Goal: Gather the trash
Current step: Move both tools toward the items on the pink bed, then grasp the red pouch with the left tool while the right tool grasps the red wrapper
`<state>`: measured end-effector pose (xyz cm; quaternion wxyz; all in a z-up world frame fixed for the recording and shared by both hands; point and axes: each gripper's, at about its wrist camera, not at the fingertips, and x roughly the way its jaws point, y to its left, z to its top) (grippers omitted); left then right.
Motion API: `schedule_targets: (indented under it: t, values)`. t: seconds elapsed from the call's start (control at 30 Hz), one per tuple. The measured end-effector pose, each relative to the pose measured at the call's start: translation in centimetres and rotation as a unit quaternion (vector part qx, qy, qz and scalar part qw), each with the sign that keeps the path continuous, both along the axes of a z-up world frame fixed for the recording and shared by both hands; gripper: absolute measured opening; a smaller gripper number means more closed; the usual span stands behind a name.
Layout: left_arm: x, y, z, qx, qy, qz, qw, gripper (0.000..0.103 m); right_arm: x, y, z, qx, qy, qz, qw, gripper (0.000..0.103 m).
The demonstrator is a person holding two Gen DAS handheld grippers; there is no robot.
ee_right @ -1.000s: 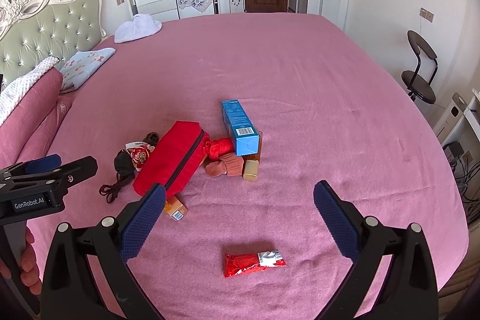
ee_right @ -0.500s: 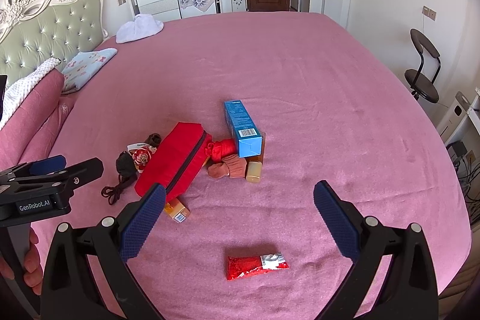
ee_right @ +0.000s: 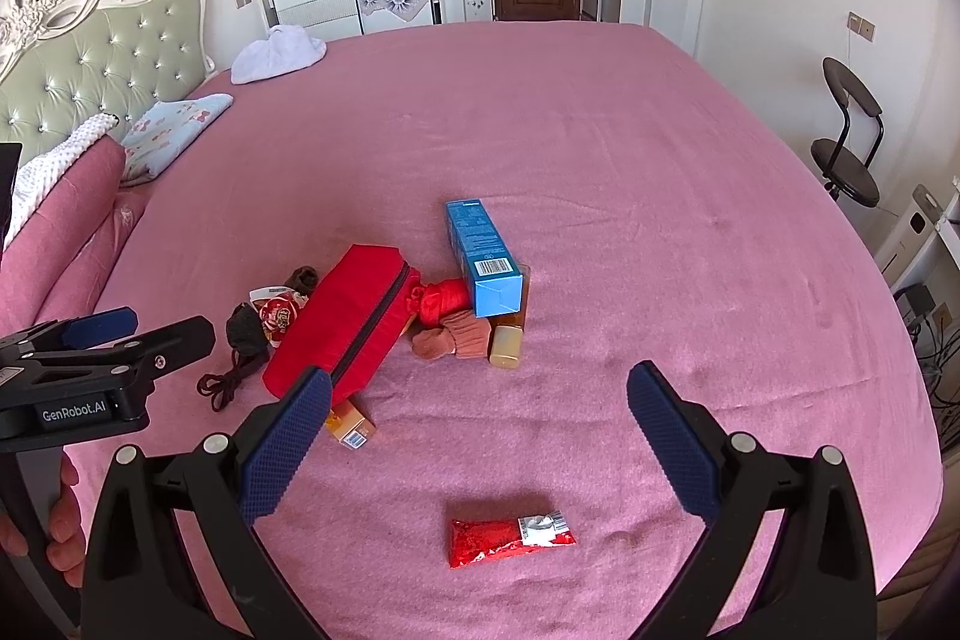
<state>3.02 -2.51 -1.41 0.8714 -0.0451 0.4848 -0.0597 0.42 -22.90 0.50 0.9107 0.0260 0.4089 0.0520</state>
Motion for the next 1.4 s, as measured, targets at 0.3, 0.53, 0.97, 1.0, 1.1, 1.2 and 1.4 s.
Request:
schedule_targets:
  t: [0.3, 0.53, 0.97, 1.0, 1.1, 1.2, 1.4]
  values:
    - [1.4, 0.0, -1.1, 0.005, 0.02, -0.005, 0.9998, 0.099, 1.4, -0.3, -1.3, 0.009, 0.011, 0.0, 1.0, 0.095]
    - [3.2, 0.2, -3.2, -0.001, 0.052, 0.0, 0.9987, 0.099, 2.7, -0.3, -3.0, 0.01, 0.026, -0.001, 1.0, 0.095]
    - [9.4, -1.0, -10.4, 0.012, 0.144, -0.013, 0.9895, 0.099, 5.1, -0.3, -7.7, 0.006, 0.072, 0.006, 0.997, 0.095]
    - [9.9, -1.2, -10.9, 0.015, 0.147, -0.016, 0.9888, 0.099, 5.3, -0.4, -8.0, 0.006, 0.075, 0.006, 0.997, 0.095]
    - [11.2, -1.4, -12.1, 0.025, 0.158, -0.018, 0.987, 0.099, 5.9, -0.6, -9.0, 0.008, 0.085, 0.003, 0.996, 0.095]
    - [12.1, -1.9, -13.0, 0.034, 0.163, -0.029, 0.9857, 0.099, 6.3, -0.8, -9.8, 0.011, 0.094, 0.0, 0.995, 0.095]
    - [13.6, -2.5, -15.8, 0.045, 0.198, -0.047, 0.978, 0.087, 6.7, -1.0, -11.2, 0.018, 0.11, -0.01, 0.994, 0.095]
